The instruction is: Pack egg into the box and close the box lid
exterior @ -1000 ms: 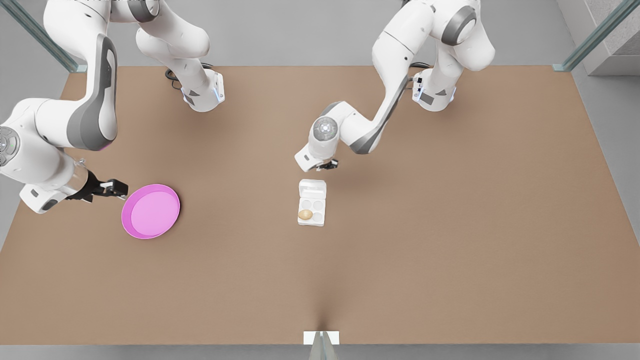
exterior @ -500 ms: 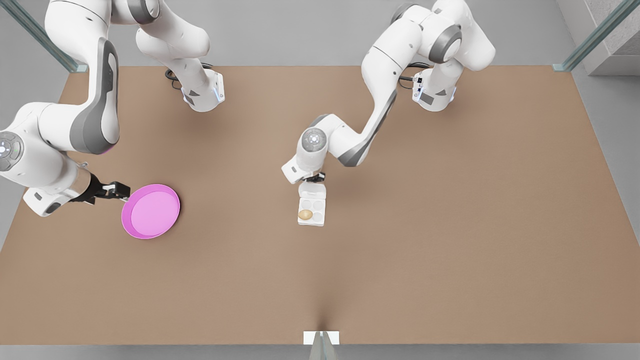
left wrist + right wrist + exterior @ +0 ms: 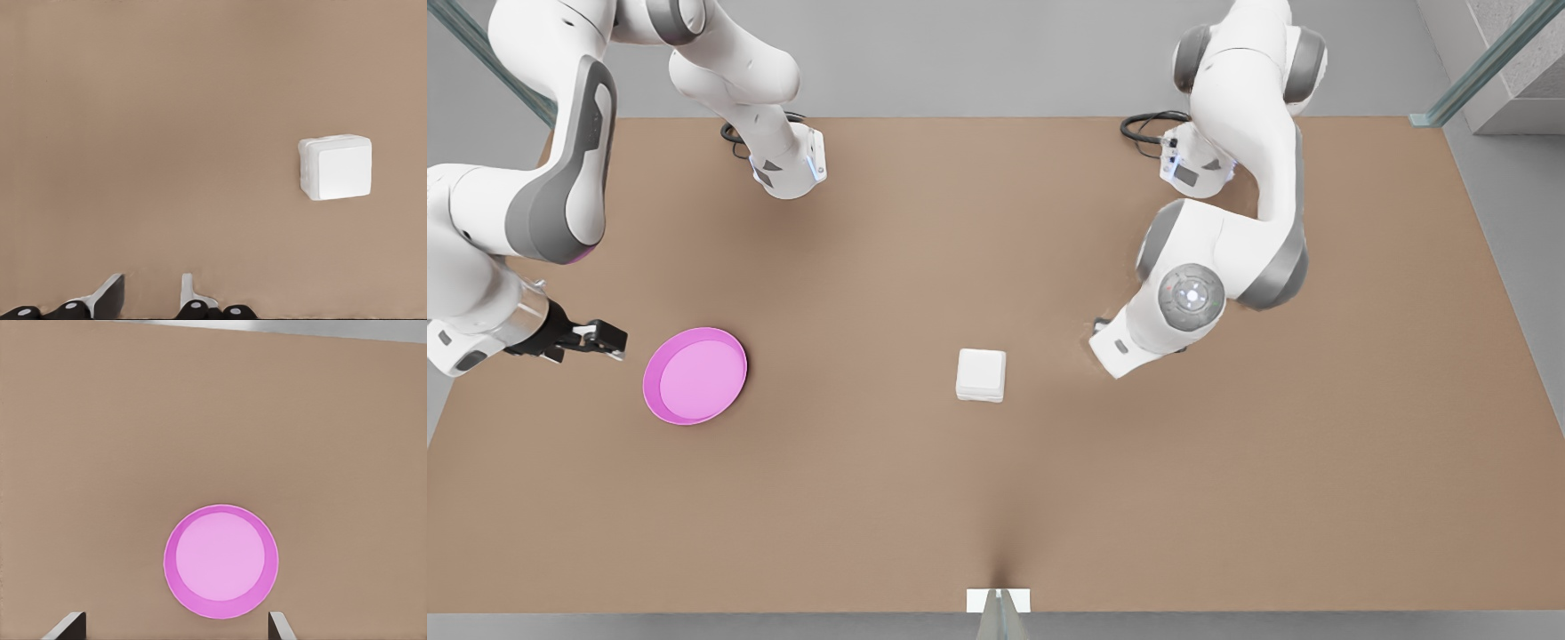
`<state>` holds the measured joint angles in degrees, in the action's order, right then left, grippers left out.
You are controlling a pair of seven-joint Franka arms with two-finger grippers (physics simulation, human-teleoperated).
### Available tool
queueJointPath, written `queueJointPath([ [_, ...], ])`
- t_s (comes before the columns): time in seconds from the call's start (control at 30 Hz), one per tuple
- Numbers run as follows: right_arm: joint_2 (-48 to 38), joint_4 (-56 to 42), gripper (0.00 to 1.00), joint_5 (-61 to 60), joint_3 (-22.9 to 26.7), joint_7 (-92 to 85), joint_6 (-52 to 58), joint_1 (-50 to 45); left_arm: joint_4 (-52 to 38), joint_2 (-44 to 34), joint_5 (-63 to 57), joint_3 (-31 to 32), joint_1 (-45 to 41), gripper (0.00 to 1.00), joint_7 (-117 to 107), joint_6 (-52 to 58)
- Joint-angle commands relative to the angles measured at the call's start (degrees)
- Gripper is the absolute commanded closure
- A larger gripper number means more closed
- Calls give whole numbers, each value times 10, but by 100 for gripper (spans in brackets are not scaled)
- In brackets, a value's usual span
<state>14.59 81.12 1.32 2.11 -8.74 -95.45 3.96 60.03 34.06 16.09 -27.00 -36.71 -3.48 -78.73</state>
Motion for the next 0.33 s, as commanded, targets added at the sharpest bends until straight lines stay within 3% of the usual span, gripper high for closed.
queueJointPath([
  [0.0, 0, 0, 0, 0, 0, 0, 0, 0, 0, -4, 7, -4, 17, 0, 9, 8],
  [0.03, 1, 0, 0, 0, 0, 0, -1, 1, 19, -38, -1, 46, 112, 0, 25, 14],
  [0.07, 0, 0, 0, 0, 0, 1, -1, 1, 83, -106, -160, 243, 241, 0, 17, -12],
  [0.1, 1, 0, 0, 0, 0, 1, 0, 0, 184, -188, -176, 266, 268, 0, 17, -63],
  [0.2, 1, 0, 0, -1, 0, 2, -2, 0, 213, -272, -181, 293, 298, 0, -3, -8],
  [0.3, 1, 0, 0, -1, 0, 2, -4, 0, 213, -276, -181, 293, 299, 0, -3, 6],
])
